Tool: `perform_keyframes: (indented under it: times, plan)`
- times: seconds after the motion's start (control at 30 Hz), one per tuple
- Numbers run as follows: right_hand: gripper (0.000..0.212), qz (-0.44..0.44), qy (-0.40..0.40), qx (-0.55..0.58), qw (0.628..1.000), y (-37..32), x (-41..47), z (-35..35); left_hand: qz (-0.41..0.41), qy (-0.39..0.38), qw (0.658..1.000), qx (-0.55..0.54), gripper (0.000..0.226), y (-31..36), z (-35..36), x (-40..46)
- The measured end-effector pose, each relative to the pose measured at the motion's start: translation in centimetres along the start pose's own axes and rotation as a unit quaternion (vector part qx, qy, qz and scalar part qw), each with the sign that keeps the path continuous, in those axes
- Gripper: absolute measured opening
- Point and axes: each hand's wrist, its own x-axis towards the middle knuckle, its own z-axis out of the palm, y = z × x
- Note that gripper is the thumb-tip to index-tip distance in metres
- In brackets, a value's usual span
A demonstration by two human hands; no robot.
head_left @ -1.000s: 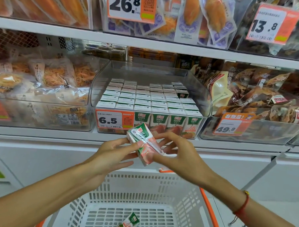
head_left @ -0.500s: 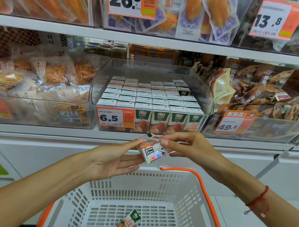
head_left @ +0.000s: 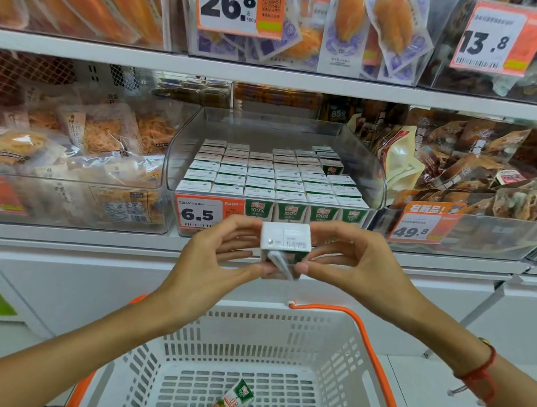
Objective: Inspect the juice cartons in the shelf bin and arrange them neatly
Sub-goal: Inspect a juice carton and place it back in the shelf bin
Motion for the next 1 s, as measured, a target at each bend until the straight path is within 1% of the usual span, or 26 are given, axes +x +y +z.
perform_keyframes:
  times: [0.1,0.27,0.37,0.47,0.53,0.6,0.67,0.77,0.9,1.0]
  plan:
    - [0.043,-0.012,0.001,-0.029,0.999,-0.1,-0.2,0.1,0.03,0.007,0.999,0.029,0.044,0.1,0.2,-0.3]
    - [0.04,-0.028,0.006,-0.058,0.998,-0.3,-0.1,0.0,0.028,0.016,0.999,0.018,0.047,0.3,0.4,-0.3]
    - [0.04,-0.023,-0.025,-0.085,0.996,-0.2,0.0,-0.2,0.002,0.013,1.0,0.003,0.049,0.4,0.4,-0.2]
    - [0.044,0.002,-0.042,-0.095,0.995,0.4,0.0,-0.1,-0.056,-0.01,0.995,-0.079,0.047,0.1,0.3,0.2]
    - [0.042,0.005,-0.006,-0.085,0.996,0.4,-0.1,0.4,-0.082,-0.022,0.991,-0.106,0.045,0.1,0.5,0.4]
    - [0.04,-0.016,0.052,-0.11,0.992,0.3,-0.2,1.1,-0.096,-0.024,0.989,-0.11,0.043,-0.2,0.6,0.4]
    - [0.042,-0.054,0.086,-0.183,0.978,0.2,-0.3,1.9,-0.123,-0.024,0.984,-0.13,0.043,-0.5,0.5,0.4]
    - [0.041,-0.115,0.098,-0.277,0.949,0.0,-0.8,2.7,-0.161,-0.043,0.969,-0.184,0.048,-0.8,0.3,0.6]
    - [0.035,-0.203,0.102,-0.35,0.909,0.1,-1.3,2.9,-0.118,-0.063,0.983,-0.123,0.06,-0.8,-0.4,0.9]
    - [0.031,-0.249,0.122,-0.385,0.881,0.4,-1.2,2.8,-0.095,-0.079,0.982,-0.144,0.064,-0.6,-0.7,1.0]
